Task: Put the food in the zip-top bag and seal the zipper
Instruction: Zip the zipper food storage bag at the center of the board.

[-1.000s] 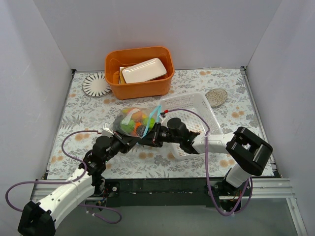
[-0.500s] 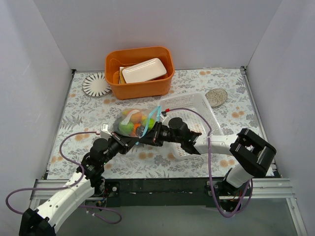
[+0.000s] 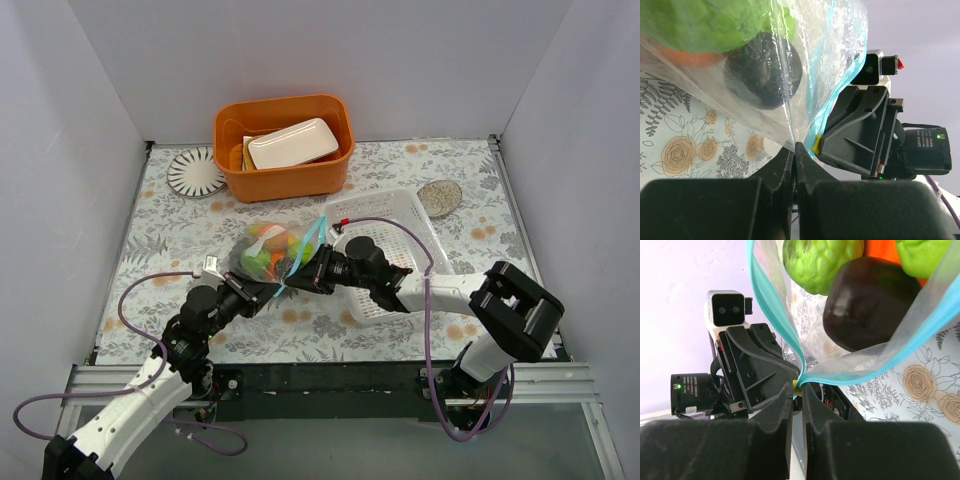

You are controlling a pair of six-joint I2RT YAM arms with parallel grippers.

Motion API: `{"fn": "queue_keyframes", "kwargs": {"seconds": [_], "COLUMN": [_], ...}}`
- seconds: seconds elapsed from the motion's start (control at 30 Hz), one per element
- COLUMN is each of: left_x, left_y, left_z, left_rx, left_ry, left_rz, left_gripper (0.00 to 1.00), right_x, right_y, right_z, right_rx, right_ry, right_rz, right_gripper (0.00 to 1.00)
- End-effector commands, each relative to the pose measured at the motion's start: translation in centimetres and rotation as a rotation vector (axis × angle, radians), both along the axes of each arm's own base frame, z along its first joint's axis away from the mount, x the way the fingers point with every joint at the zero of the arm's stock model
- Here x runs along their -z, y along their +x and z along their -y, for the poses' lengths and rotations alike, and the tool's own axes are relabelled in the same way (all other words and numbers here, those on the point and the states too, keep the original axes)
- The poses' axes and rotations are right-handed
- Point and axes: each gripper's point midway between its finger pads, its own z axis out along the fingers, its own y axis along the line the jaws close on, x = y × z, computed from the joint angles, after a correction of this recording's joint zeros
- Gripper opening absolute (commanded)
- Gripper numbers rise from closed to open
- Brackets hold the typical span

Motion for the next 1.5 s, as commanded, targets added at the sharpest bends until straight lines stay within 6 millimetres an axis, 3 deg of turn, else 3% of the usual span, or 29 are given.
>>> {"fn": "queue_keyframes", "kwargs": {"seconds": [0.0,0.97,1.47], "left_x": [1.6,0.7,-0.2], "left_y": [-1.1,-2.3,-3.0], "left_z": [0.1,-3.1,-3.7], "left_rx": [-0.011,-0.133,-0.133], "left_ry": [-0.078,-0.013,0.020], "left_rz": [-0.156,-0.196,-0.187], "left_gripper": [0.00,0.00,0.00], "right_x": [-1.7,-1.1,-0.6], "right_y": [3.4,5.4,5.8], "right_z": [1.5,4.6,4.8], "right_rx": [0.138,0.196,0.179], "right_ry": [0.022,-0.033,-0.030], "right_rz": [0.084,0.117,0.104], "right_gripper": [0.11,0.13,0.14]}}
